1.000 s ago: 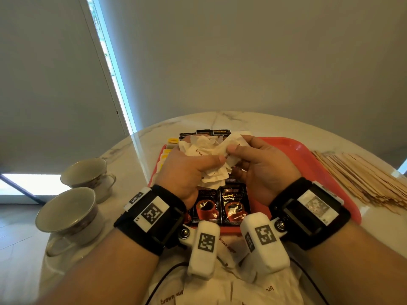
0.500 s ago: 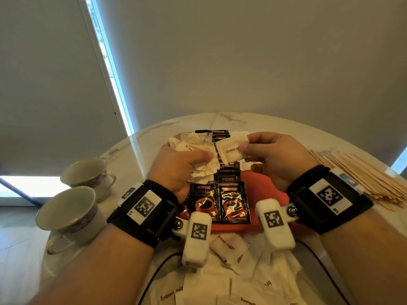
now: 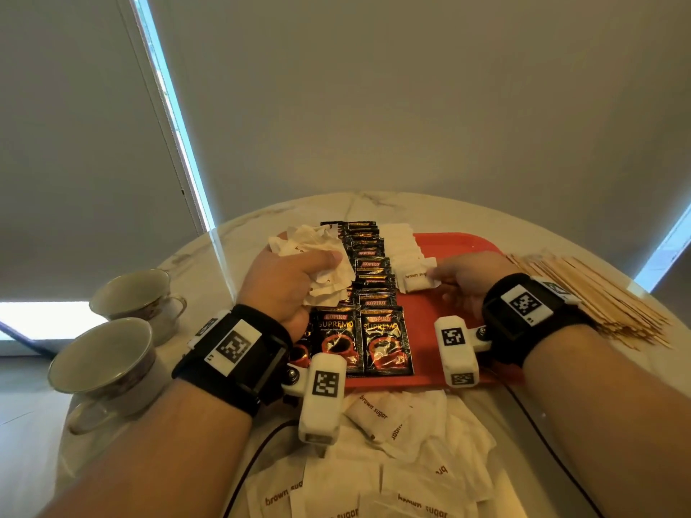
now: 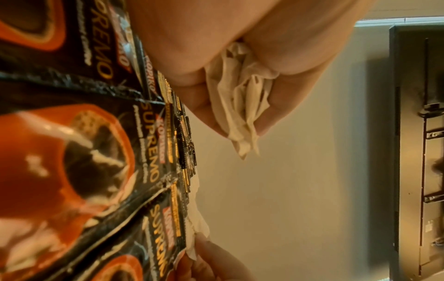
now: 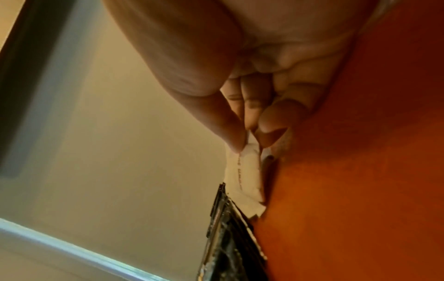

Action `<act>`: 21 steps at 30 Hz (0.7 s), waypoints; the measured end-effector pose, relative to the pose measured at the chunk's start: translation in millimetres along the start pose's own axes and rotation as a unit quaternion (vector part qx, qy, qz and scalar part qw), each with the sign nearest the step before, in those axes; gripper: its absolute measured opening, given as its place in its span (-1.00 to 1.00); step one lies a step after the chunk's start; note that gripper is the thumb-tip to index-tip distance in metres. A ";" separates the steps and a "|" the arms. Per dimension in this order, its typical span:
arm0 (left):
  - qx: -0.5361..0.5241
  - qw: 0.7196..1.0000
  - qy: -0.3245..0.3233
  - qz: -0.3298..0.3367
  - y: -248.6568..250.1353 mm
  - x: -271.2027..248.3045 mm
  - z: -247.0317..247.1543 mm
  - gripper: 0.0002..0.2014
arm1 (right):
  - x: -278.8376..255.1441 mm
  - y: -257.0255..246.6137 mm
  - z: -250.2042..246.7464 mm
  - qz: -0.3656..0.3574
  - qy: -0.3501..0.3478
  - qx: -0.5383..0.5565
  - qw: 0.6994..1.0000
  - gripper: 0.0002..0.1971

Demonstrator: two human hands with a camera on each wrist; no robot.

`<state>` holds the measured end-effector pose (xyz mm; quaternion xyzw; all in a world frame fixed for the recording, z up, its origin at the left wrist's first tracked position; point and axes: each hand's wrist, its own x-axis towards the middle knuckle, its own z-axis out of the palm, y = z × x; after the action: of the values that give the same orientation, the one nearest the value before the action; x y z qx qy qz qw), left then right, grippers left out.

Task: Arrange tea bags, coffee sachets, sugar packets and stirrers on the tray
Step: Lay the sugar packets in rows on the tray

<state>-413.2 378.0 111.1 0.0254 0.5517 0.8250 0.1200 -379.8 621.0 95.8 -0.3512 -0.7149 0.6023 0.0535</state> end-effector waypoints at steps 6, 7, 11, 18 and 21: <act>0.008 1.000 -0.001 -0.003 0.0 -0.6 -0.4 -0.57 | -2.5 -3.5 1.0 -0.001 -0.017 -0.043 0.999 -0.84; 0.008 1.000 -0.003 -0.004 -0.2 -0.8 -0.1 -0.57 | -3.6 -4.0 0.0 0.000 -0.018 -0.045 0.999 -0.86; 0.006 1.000 -0.008 -0.006 0.9 -2.2 0.6 -0.60 | -6.4 -2.2 -2.9 -0.003 -0.007 -0.033 0.999 -0.81; 0.003 1.000 -0.015 -0.009 2.5 -4.5 1.4 -0.65 | -23.7 -1.6 7.6 0.003 -0.070 0.033 0.997 -0.89; 0.000 1.000 -0.007 -0.013 1.6 -3.3 0.5 -0.57 | -24.4 -2.1 11.1 0.005 -0.094 0.035 0.995 -0.84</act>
<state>-410.2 377.1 113.1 0.0240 0.5511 0.8232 0.1345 -368.0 598.0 103.1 -0.2947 -0.6935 0.6574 -0.0051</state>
